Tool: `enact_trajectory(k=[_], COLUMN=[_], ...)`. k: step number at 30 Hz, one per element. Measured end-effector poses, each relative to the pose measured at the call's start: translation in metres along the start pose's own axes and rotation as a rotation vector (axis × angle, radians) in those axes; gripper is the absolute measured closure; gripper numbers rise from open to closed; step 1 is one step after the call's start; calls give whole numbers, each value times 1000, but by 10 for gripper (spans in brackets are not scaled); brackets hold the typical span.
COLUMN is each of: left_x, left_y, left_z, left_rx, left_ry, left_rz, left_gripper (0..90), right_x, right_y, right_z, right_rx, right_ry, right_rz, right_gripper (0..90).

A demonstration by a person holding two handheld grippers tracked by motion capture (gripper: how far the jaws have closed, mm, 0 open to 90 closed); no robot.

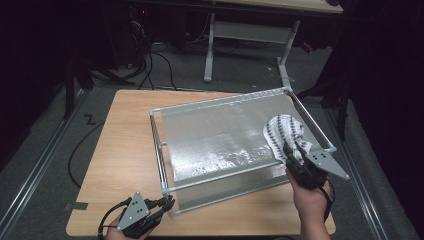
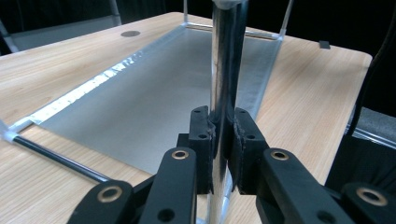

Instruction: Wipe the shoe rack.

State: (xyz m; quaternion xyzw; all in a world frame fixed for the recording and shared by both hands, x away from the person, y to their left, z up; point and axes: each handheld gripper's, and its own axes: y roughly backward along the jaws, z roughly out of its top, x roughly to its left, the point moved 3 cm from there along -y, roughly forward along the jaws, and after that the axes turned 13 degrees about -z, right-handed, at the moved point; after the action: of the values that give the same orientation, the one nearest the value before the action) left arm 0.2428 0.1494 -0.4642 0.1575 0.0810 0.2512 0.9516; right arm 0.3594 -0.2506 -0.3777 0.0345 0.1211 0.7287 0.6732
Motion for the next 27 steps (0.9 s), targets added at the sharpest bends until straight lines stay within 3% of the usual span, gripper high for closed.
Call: enact_trajectory(k=[14,27], left_x=[-21,-23], left_y=[-33,-35], left_z=[10,10], left_rx=[4,4], left_ry=[-32,-46], left_rz=[-35,-37], left_gripper=[806,803], right_x=[55,115], right_y=[15,37], right_z=[3,6], right_rx=[0,-18], right_ry=[45,103], right_rz=[164,328], right_gripper=[697,704])
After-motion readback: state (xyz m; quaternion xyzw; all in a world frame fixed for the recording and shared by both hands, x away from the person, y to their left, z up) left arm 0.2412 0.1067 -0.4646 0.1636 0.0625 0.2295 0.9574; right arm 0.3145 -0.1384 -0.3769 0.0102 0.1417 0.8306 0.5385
